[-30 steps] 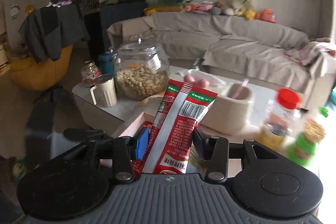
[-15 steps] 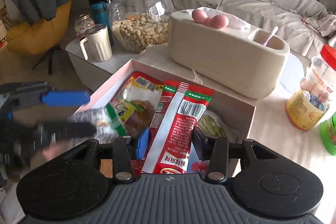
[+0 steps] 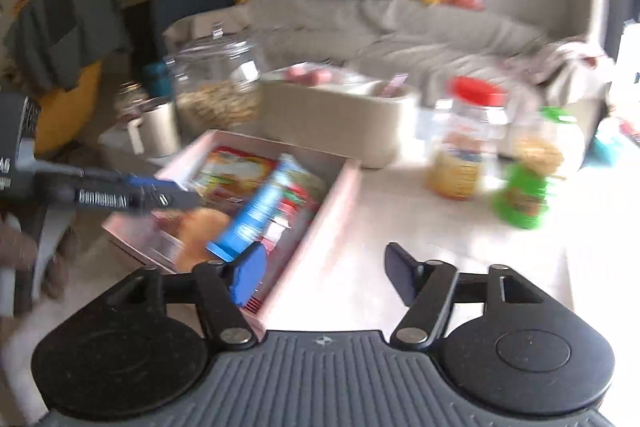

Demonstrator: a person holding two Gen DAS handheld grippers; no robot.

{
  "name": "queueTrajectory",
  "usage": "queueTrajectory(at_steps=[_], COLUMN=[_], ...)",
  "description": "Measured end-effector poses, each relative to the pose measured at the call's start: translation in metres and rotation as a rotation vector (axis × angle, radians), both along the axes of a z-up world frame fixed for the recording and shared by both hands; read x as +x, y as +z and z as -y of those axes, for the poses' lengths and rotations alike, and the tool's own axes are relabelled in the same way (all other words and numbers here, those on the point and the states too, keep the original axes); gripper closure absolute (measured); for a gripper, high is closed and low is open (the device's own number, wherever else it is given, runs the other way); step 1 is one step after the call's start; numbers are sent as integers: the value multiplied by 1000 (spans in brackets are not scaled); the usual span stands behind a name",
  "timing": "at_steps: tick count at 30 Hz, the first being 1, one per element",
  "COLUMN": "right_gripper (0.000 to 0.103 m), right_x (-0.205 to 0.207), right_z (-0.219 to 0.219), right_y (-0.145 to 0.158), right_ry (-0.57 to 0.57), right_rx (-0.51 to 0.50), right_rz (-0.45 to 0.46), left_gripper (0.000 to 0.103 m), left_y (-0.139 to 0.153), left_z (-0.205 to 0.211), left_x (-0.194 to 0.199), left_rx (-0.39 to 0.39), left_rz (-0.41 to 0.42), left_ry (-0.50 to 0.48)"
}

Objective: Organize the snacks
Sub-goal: 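Lower the pouch and packet into the pink box and open both tools, then grasp the brown jerky packet with the left tool, then grasp the clear labelled biscuit packet with the right tool while the left tool holds the jerky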

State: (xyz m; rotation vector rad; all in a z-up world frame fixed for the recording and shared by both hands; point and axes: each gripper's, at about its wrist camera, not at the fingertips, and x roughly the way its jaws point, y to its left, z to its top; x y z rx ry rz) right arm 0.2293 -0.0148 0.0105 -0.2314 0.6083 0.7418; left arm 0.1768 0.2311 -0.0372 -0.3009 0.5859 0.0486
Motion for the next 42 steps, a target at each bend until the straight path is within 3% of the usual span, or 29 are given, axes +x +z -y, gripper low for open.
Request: queueTrajectory(at_steps=[6,9,12,16,20,24,28,35,42], right_gripper=[30,30,30,30,30,30,30,30,30], right_x=[-17,-21,-30,-44,-61,-66,-68,-72,-75], right_z=[78,109,129,146,158,181,205,210,210], right_y=[-27,-49,-66,-82,-87,-87,-93,-110,-108], right_ry=[-203,-275,-338,-388,-426,-479,-533,-541,-544], right_rx=[-49,-62,-49,-18,-62,-28,38,48,53], right_rz=[-2,-38,-62,-67,11,10,-37,-85,-80], left_gripper=[47,47,47,47,47,48,58,59,58], left_y=[20,34,35,12,-16,-38,-48,-47,-50], left_z=[26,55,99,169,229,264,283,291,287], left_x=[-10,-18,-17,-7,1,12,20,25,21], left_rx=[85,121,108,63,121,155,211,275,281], left_rz=[116,165,142,28,-58,-126,-147,-168,-173], left_ry=[96,70,-109,-376,-508,-533,-530,-500,-516])
